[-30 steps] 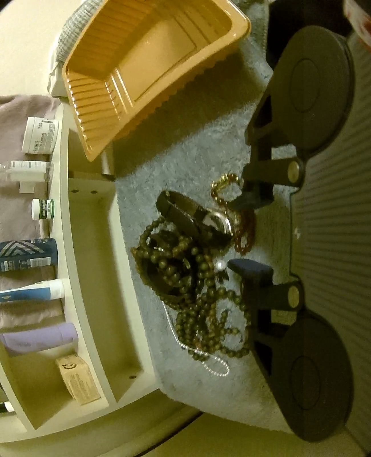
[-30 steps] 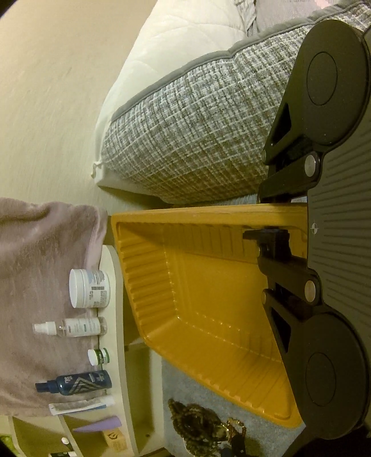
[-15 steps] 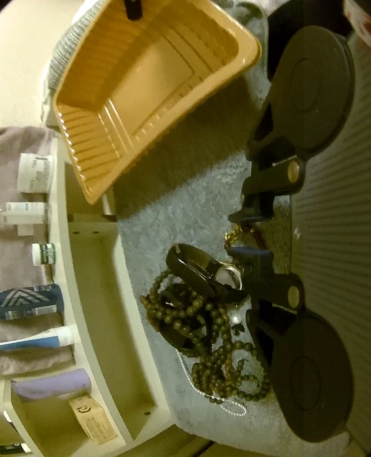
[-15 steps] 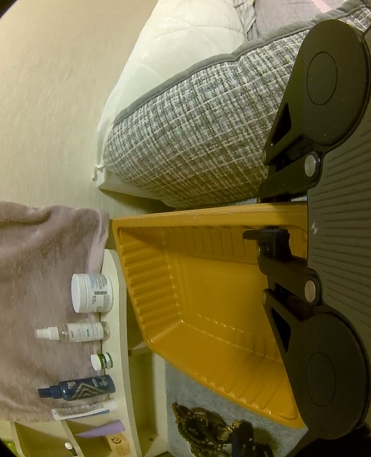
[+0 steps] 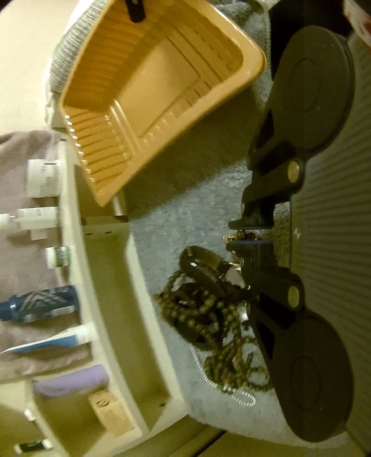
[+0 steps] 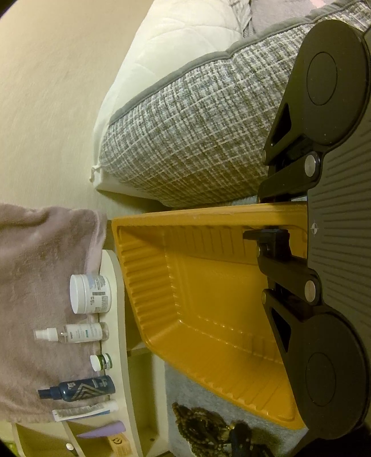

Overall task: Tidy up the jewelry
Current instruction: 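Grasp the brown bead bracelet from the jewelry pile with the left gripper, then carry the bracelet into the orange tray and open the left gripper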

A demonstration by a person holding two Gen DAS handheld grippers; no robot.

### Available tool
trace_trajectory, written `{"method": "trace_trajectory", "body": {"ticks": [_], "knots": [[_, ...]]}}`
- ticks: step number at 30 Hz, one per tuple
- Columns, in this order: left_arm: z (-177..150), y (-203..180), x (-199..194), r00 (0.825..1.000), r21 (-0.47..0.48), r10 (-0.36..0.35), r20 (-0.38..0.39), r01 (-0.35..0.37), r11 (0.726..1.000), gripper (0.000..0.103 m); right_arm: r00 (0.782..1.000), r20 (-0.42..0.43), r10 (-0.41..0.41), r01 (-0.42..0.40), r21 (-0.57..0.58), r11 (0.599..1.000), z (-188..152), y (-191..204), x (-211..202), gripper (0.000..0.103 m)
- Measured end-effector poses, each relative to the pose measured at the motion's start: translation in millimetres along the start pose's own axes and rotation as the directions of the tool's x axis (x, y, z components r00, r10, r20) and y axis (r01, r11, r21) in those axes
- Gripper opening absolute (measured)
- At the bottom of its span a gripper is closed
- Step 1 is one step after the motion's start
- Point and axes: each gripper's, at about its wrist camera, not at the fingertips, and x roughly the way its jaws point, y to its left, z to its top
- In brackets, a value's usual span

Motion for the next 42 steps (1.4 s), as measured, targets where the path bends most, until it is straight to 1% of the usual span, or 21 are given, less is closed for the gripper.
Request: {"method": "trace_trajectory", "body": {"ticks": [8, 11, 17, 21, 24, 26, 29, 32, 34, 35, 36, 38, 42], "knots": [[14.5, -7.0, -37.3, 0.995, -0.030, -0.024, 0.093, 0.027, 0.999, 0.006, 1.000, 0.006, 0.000, 0.000, 0.001, 1.000, -1.0, 0.3, -1.0, 0.003], [22.3, -10.6, -46.6, 0.991, -0.036, -0.047, 0.122, 0.052, 0.998, 0.006, 1.000, 0.006, -0.001, 0.001, 0.003, 1.000, -0.9, 0.0, -1.3, 0.003], [44.8, -23.0, -65.2, 0.974, -0.035, -0.131, 0.184, 0.140, 0.990, 0.006, 1.000, 0.010, 0.003, -0.003, 0.008, 1.000, -2.1, 0.4, -2.4, 0.003], [55.6, -41.2, -72.0, 0.958, -0.003, -0.189, 0.215, 0.194, 0.981, 0.006, 1.000, 0.013, 0.004, -0.004, 0.012, 1.000, -3.2, 0.8, -3.2, 0.003], [59.1, -55.0, -70.9, 0.948, 0.013, -0.239, 0.210, 0.242, 0.970, 0.006, 1.000, 0.012, 0.006, -0.007, 0.019, 1.000, -4.7, 0.9, -4.5, 0.003], [58.7, -63.6, -67.5, 0.944, 0.022, -0.269, 0.192, 0.270, 0.963, 0.006, 1.000, 0.013, 0.008, -0.008, 0.021, 1.000, -5.3, 1.3, -5.4, 0.003], [53.8, -75.2, -59.7, 0.943, 0.043, -0.291, 0.161, 0.288, 0.957, 0.006, 1.000, 0.013, 0.008, -0.009, 0.025, 1.000, -5.8, 0.4, -6.3, 0.003], [48.3, -80.7, -48.3, 0.945, 0.043, -0.305, 0.121, 0.302, 0.952, 0.006, 1.000, 0.015, 0.006, -0.006, 0.031, 1.000, -6.9, 0.5, -8.7, 0.003], [44.5, -80.8, -47.8, 0.945, 0.043, -0.308, 0.113, 0.305, 0.951, 0.010, 1.000, 0.014, 0.006, -0.007, 0.034, 0.999, -7.5, 0.5, -9.3, 0.003], [43.5, -79.9, -47.9, 0.946, 0.043, -0.305, 0.110, 0.302, 0.952, 0.015, 1.000, 0.014, 0.005, -0.006, 0.035, 0.999, -7.8, 0.5, -9.4, 0.003], [42.5, -79.0, -48.0, 0.949, 0.045, -0.296, 0.112, 0.293, 0.955, 0.017, 1.000, 0.014, 0.005, -0.006, 0.036, 0.999, -8.0, 0.5, -9.3, 0.003], [40.0, -73.9, -48.5, 0.956, 0.048, -0.271, 0.115, 0.267, 0.962, 0.017, 1.000, 0.011, 0.007, -0.008, 0.040, 0.999, -8.3, 0.1, -8.6, 0.003], [32.9, -55.1, -48.0, 0.971, 0.014, -0.217, 0.102, 0.216, 0.976, 0.017, 1.000, 0.003, 0.007, -0.007, 0.037, 0.999, -7.6, 0.7, -8.0, 0.003]]}}
